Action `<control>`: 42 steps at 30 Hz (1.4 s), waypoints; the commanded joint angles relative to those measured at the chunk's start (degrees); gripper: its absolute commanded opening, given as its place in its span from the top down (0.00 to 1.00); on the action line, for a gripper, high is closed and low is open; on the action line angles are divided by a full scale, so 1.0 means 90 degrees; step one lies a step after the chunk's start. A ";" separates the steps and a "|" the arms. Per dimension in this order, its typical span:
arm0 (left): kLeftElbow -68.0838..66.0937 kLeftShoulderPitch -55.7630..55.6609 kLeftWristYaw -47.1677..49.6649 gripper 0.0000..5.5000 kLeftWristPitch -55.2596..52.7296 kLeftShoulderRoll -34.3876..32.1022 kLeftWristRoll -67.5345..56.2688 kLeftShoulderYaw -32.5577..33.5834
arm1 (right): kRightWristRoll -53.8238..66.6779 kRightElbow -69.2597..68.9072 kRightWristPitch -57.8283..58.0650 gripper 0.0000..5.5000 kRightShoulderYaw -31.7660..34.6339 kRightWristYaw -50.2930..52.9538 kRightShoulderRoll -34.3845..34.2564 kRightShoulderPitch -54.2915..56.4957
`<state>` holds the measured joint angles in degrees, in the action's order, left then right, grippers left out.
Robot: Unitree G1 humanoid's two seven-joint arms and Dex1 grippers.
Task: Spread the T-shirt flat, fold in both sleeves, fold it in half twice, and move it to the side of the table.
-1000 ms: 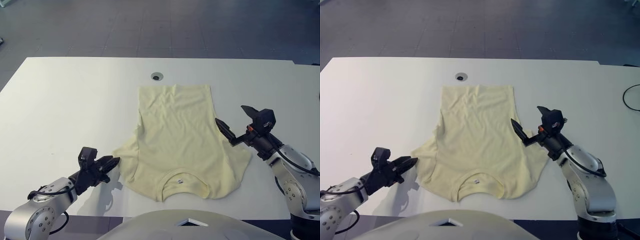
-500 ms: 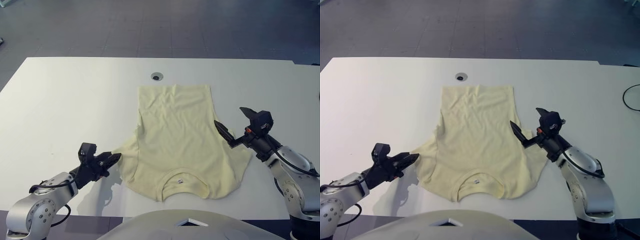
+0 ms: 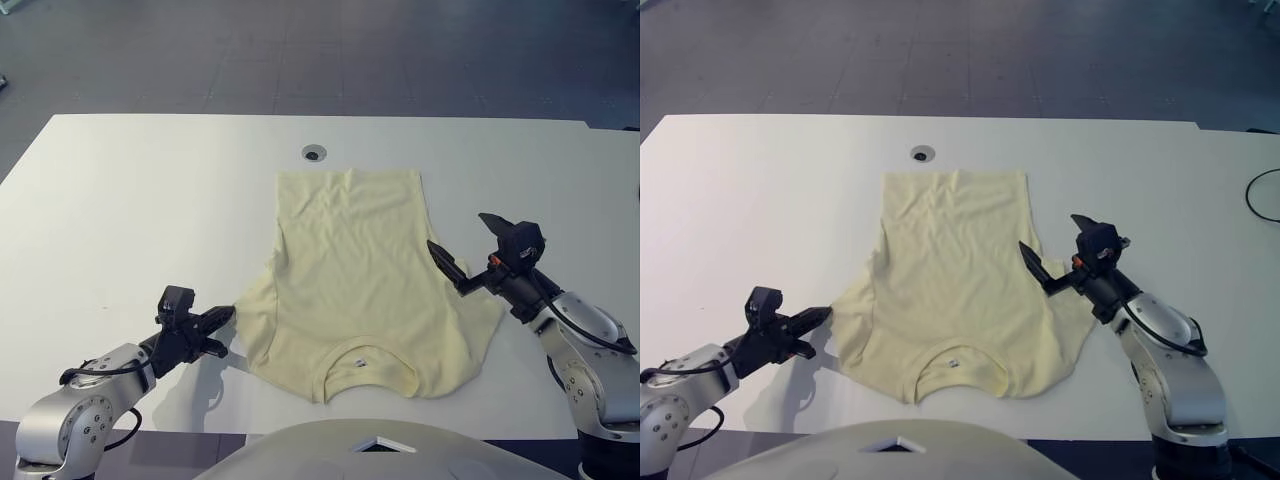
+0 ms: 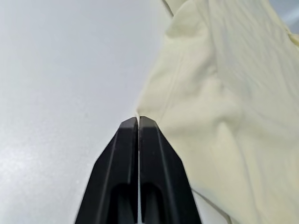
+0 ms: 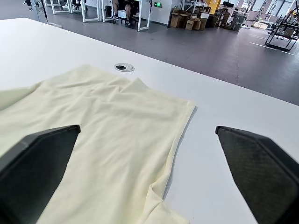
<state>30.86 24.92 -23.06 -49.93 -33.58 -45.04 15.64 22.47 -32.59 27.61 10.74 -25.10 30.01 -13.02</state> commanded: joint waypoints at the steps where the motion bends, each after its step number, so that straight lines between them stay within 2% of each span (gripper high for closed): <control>1: 0.0225 -0.0380 -0.0092 1.00 -0.0071 -0.0060 -0.0422 0.0425 | -0.0055 0.0073 -0.0039 0.02 -0.0005 -0.0018 -0.0035 -0.0015; 6: 0.0455 -0.0886 -0.0033 1.00 -0.0281 -0.0225 -0.1052 0.0845 | -0.0085 0.0112 -0.0064 0.02 -0.0030 -0.0022 -0.0051 -0.0026; 11: 0.0920 -0.0885 -0.0052 1.00 -0.0457 -0.0270 -0.1414 0.0571 | -0.0107 0.0161 -0.0087 0.02 -0.0048 -0.0040 -0.0054 -0.0010; 17: 0.1180 -0.1108 -0.0022 1.00 -0.0495 -0.0127 -0.1062 -0.0709 | -0.0105 0.0173 -0.0089 0.02 -0.0037 -0.0040 -0.0058 0.0020; 23: 0.0796 -0.2014 -0.0041 1.00 -0.0264 0.0148 -0.0152 -0.2187 | -0.0111 0.0174 -0.0117 0.02 -0.0048 -0.0028 -0.0089 -0.0012; 30: 0.0479 -0.2268 -0.0305 1.00 0.0122 0.0267 0.0553 -0.2948 | -0.0144 0.0172 -0.0121 0.02 -0.0120 -0.0024 -0.0110 0.0000; 36: 0.0701 -0.1984 -0.0993 0.82 0.0850 -0.0031 0.1024 -0.3133 | -0.0154 0.0177 -0.0127 0.02 -0.0138 -0.0028 -0.0117 -0.0023; 42: 0.1202 -0.1710 -0.1428 0.63 0.0930 -0.0164 0.0340 -0.2496 | -0.0164 0.0170 -0.0121 0.02 -0.0165 -0.0021 -0.0119 -0.0015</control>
<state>39.29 9.15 -34.87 -41.29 -34.77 -38.46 -9.58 21.46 -30.93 26.49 9.46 -25.14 29.03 -13.08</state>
